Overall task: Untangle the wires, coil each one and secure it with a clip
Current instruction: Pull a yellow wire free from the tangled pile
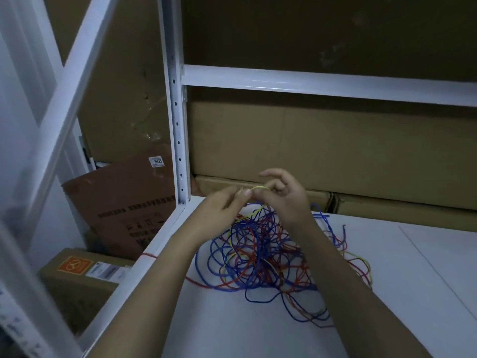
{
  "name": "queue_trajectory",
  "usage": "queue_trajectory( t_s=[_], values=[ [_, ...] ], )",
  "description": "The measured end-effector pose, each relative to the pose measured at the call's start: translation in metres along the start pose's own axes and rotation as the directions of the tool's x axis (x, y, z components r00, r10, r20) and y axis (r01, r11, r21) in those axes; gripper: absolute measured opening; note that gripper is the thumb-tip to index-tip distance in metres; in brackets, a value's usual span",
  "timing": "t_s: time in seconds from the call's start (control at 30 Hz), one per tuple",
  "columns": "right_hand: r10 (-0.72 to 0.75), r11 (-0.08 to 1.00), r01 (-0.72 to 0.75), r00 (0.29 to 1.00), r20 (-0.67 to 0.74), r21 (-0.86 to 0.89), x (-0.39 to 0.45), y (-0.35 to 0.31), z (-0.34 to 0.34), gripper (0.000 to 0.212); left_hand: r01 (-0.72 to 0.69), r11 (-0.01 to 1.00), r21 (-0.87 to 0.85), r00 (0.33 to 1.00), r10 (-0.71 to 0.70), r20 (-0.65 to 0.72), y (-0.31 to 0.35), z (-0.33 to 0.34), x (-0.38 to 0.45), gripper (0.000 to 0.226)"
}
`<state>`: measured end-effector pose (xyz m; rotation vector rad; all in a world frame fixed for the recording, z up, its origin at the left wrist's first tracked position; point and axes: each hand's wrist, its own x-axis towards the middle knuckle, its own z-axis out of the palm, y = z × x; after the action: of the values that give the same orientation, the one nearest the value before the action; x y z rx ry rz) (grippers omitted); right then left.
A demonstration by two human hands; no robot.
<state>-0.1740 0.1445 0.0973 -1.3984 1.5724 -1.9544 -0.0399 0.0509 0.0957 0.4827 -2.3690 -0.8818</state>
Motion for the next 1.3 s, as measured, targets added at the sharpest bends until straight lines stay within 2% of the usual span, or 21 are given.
queue_trajectory(
  t_s=[0.07,0.2,0.27,0.37,0.5,0.7,0.77,0.83,1.03,1.13,1.23,1.3],
  values=[
    [0.039,0.998,-0.038,0.999,-0.009,0.048,0.001,0.002,0.003,0.021,-0.007,0.998,-0.067,1.000,0.009,0.027,-0.004,0.004,-0.002,0.034],
    [0.150,0.986,-0.150,0.989,0.003,0.068,-0.003,0.012,0.010,0.013,0.035,0.907,-0.419,0.999,-0.030,0.020,-0.012,0.004,-0.005,0.038],
    [0.210,0.976,-0.213,0.976,0.058,0.039,-0.006,0.020,0.013,0.012,0.048,0.840,-0.541,0.998,-0.058,0.000,-0.011,-0.001,-0.006,0.038],
    [0.290,0.956,-0.293,0.942,0.169,-0.009,-0.010,0.031,0.022,0.017,0.024,0.778,-0.628,0.998,-0.055,-0.030,-0.009,-0.008,-0.005,0.039],
    [0.224,0.964,-0.180,0.945,0.238,-0.195,-0.015,0.040,0.038,0.015,-0.004,0.733,-0.681,0.987,-0.108,-0.122,-0.009,-0.015,0.001,0.039],
    [0.274,0.880,-0.081,0.891,0.361,-0.468,-0.017,0.041,0.045,0.010,-0.047,0.704,-0.708,0.966,-0.150,-0.213,-0.014,-0.025,0.004,0.039],
    [0.224,0.824,0.012,0.911,0.346,-0.567,-0.017,0.040,0.045,0.012,-0.048,0.696,-0.716,0.960,-0.167,-0.227,-0.012,-0.026,0.005,0.039],
    [0.147,0.815,0.053,0.944,0.294,-0.577,-0.018,0.037,0.044,0.016,-0.054,0.683,-0.728,0.953,-0.182,-0.242,-0.011,-0.025,0.006,0.040],
    [0.036,0.941,-0.042,0.999,-0.025,-0.335,-0.023,0.034,0.039,0.020,-0.035,0.582,-0.813,0.954,-0.222,-0.200,-0.010,-0.029,0.007,0.041],
    [0.001,0.929,-0.049,0.991,-0.131,-0.367,-0.025,0.045,0.033,0.029,-0.048,0.477,-0.878,0.966,-0.202,-0.163,-0.012,-0.032,0.002,0.040],
    [-0.065,0.859,-0.018,0.988,-0.142,-0.512,-0.024,0.052,0.030,0.024,-0.044,0.320,-0.946,0.975,-0.194,-0.111,-0.008,-0.033,-0.003,0.039],
    [-0.070,0.821,0.020,0.995,-0.065,-0.571,-0.026,0.054,0.032,0.019,-0.077,0.264,-0.961,0.967,-0.216,-0.137,-0.005,-0.034,-0.003,0.038]
  ],
)
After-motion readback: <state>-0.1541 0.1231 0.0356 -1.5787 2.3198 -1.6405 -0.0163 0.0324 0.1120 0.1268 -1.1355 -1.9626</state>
